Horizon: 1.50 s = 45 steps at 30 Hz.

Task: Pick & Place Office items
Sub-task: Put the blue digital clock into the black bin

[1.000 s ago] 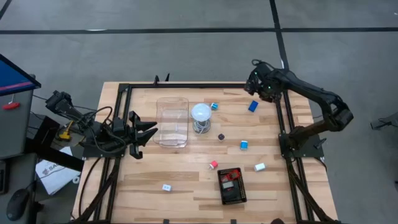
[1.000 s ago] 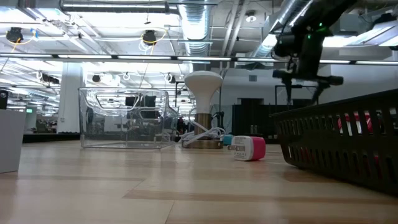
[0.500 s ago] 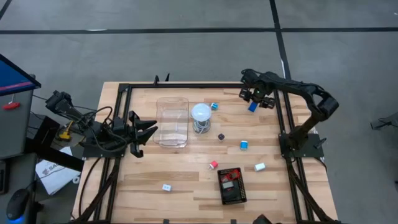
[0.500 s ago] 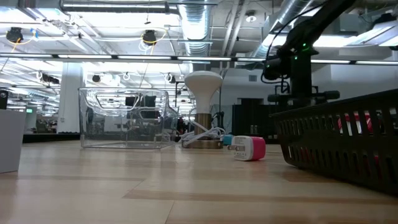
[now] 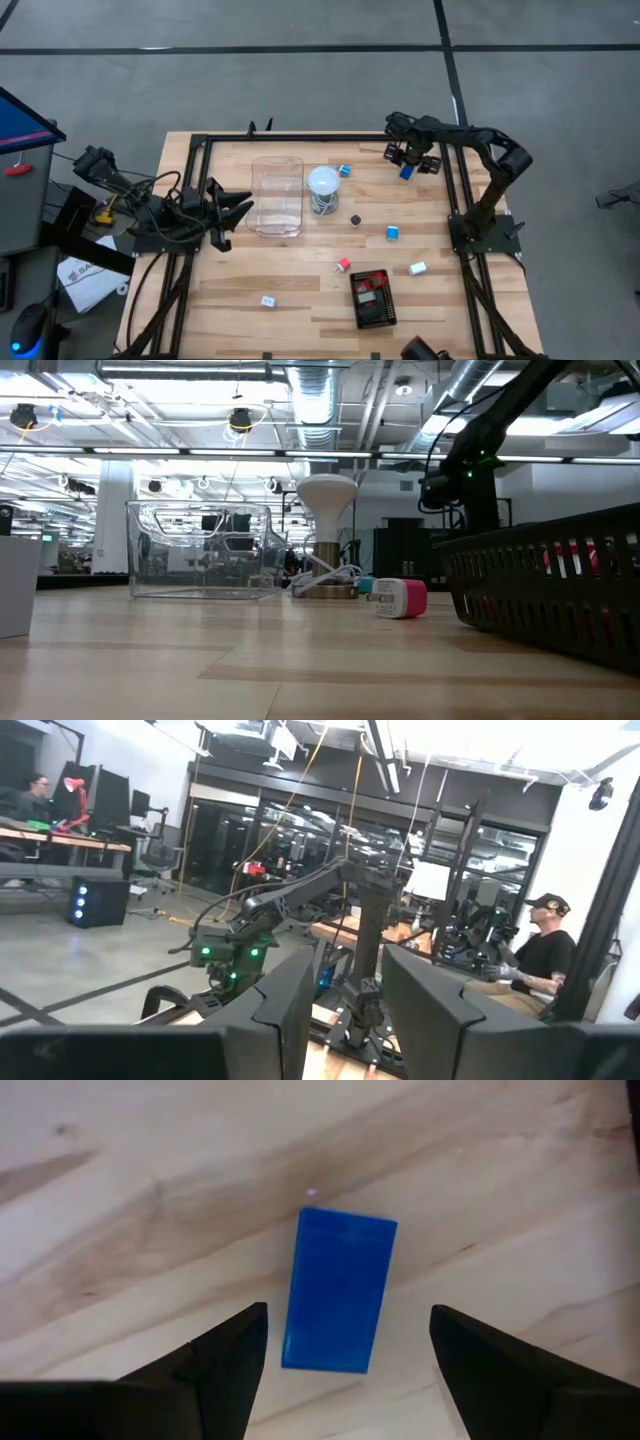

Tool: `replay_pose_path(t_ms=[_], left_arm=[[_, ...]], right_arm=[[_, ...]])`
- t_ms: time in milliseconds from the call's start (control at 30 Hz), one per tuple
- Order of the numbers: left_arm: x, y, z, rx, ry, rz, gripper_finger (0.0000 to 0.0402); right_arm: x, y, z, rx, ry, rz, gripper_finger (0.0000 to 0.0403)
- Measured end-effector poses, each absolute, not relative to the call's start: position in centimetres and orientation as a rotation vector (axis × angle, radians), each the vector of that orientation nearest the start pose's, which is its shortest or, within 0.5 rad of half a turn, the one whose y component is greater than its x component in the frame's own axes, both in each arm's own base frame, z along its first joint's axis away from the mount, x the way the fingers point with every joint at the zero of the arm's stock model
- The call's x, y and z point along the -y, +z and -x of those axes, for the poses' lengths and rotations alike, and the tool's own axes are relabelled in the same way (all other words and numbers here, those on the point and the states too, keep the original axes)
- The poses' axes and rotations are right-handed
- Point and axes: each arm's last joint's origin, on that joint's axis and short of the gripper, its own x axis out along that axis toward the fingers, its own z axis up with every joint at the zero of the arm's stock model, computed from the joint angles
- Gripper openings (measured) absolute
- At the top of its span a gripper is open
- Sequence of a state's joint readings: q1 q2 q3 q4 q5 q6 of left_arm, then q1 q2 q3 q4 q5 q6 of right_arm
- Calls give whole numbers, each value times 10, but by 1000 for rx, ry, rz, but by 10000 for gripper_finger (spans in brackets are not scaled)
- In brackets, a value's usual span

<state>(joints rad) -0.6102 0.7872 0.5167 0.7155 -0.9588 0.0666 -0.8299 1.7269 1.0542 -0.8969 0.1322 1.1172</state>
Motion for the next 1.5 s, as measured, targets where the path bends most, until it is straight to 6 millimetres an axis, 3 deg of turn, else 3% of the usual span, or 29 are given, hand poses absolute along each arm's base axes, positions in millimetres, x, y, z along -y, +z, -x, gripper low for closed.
replay_pose_path(t_ms=[567, 833, 1133, 1300, 1500], left_arm=[[72, 319, -146, 296, 396, 257, 117], [72, 319, -146, 293, 410, 258, 117], [72, 319, -146, 295, 410, 260, 117], [72, 319, -146, 299, 409, 269, 117], [72, 319, -146, 304, 407, 286, 117]], right_arm=[[227, 148, -196, -1000, -1529, -1309, 271], [212, 125, -184, -1002, -1489, -1342, 271], [210, 127, -182, -929, -1513, -1358, 268], [210, 127, -182, -938, -1508, -1363, 236], [206, 127, -187, -947, -1493, -1349, 156]])
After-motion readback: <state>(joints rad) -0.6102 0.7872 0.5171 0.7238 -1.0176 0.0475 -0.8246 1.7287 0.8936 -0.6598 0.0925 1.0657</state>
